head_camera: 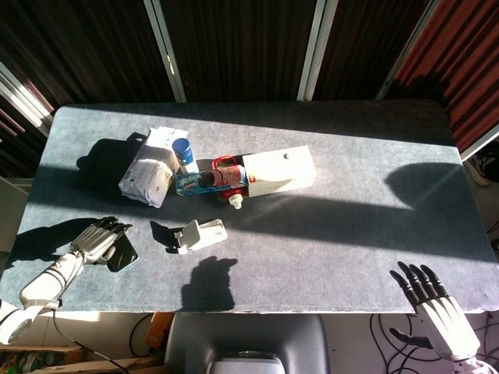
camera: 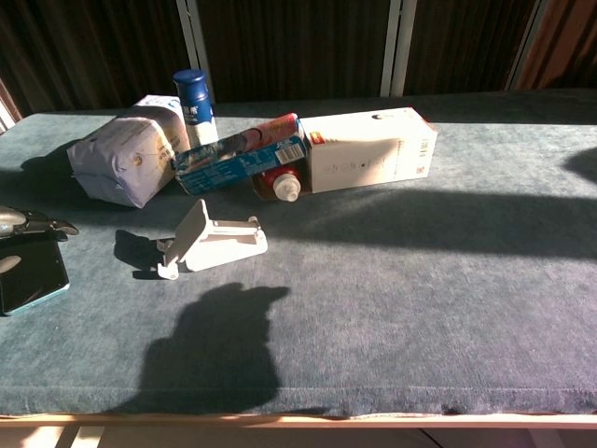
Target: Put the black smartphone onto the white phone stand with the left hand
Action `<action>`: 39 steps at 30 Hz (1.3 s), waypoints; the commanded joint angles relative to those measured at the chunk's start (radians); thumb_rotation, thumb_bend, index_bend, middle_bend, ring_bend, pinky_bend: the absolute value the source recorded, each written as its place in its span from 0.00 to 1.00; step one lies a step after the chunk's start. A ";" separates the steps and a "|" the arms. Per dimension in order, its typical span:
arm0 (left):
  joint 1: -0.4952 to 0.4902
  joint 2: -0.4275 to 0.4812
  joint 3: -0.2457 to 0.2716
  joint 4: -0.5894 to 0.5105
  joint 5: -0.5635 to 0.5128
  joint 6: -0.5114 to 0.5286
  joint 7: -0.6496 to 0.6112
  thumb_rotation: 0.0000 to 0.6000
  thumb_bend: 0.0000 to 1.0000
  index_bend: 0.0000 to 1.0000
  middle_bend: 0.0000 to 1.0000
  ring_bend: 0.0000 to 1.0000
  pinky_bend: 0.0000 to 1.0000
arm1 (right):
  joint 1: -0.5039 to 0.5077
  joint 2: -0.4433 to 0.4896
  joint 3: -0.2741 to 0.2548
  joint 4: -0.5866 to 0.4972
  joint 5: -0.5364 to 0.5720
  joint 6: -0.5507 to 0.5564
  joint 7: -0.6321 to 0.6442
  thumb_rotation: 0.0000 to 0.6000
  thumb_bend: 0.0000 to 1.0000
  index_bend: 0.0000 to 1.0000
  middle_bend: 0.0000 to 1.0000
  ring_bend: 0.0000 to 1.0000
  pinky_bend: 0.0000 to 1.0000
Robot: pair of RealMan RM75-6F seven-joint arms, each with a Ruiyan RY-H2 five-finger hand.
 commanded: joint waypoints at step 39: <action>0.113 0.171 0.056 -0.256 -0.108 0.047 0.161 1.00 0.31 0.00 0.21 0.00 0.00 | 0.004 -0.004 -0.012 -0.001 -0.021 -0.004 -0.011 1.00 0.25 0.00 0.00 0.00 0.00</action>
